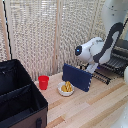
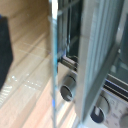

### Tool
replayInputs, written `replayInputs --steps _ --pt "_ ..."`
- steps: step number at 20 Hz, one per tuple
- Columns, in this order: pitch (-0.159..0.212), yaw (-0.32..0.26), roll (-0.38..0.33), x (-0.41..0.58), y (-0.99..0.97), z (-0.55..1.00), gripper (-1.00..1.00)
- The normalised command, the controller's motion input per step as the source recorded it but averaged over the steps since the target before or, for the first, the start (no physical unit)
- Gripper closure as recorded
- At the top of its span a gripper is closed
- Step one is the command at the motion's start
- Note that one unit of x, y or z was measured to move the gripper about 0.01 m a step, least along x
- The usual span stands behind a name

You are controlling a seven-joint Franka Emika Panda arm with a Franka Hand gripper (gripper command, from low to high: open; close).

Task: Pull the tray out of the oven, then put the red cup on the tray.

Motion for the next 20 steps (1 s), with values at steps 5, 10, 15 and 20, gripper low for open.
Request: replayInputs --steps 5,10,15,20 --pt "-0.014 -0.242 -0.018 0.207 0.20 0.79 -1.00" --pt "-0.057 -0.225 -0.004 0.203 0.25 0.63 -1.00" --pt "-0.043 -0.210 0.051 0.218 0.28 0.55 -1.00" --pt "-0.025 -0.198 0.115 0.219 0.31 0.50 -1.00"
